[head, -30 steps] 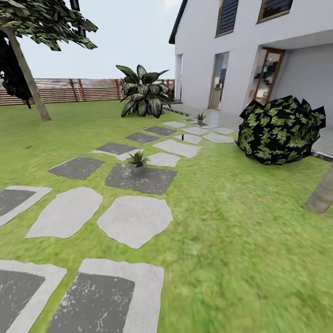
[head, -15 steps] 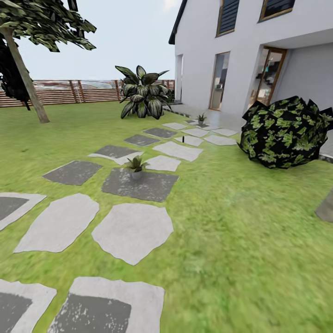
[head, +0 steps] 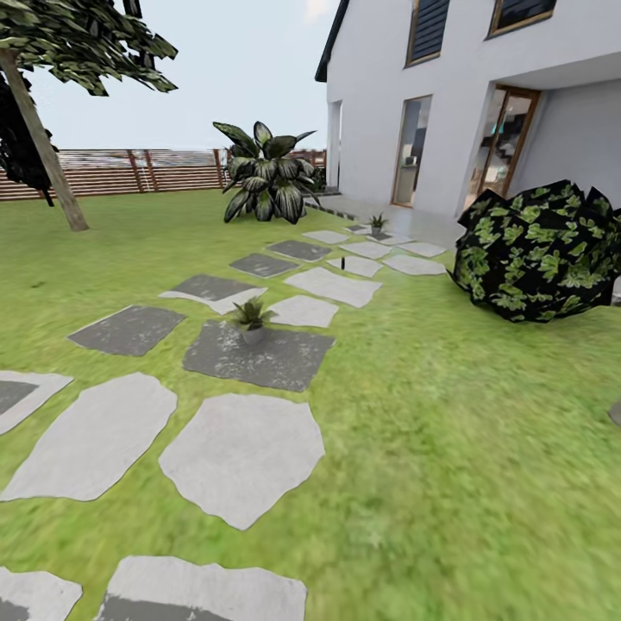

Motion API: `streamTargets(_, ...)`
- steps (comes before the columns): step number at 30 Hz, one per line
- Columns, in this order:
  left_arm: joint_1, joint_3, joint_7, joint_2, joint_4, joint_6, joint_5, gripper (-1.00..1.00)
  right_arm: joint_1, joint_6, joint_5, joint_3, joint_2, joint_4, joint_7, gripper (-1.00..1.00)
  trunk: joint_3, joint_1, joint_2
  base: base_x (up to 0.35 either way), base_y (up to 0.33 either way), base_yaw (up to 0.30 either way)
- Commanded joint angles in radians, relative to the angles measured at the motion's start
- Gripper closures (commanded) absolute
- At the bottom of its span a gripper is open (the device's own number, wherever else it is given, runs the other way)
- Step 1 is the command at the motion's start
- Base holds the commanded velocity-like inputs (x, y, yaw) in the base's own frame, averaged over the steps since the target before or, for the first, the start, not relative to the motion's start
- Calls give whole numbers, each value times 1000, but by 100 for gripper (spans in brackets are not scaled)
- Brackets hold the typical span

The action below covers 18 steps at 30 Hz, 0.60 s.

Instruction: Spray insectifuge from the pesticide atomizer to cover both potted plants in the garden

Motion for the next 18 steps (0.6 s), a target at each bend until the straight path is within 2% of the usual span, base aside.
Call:
streamTargets(1, -1, 3, -1, 0, 1, -3, 0, -100, -1, -3, 6, 0, 0, 1, -1, -100, -1, 0, 0, 339, 0, 0)
streamTargets(12, -1, 3, -1, 1, 2, -3, 0, -100, -1, -3, 6, 0, 0, 1, -1, -100, -1, 0, 0, 339, 0, -4)
streamTargets(18, -1, 3, 0, 1, 2, -3, 1, -100, -1, -3, 6, 0, 0, 1, -1, -100, -1, 0, 0, 339, 0, -181)
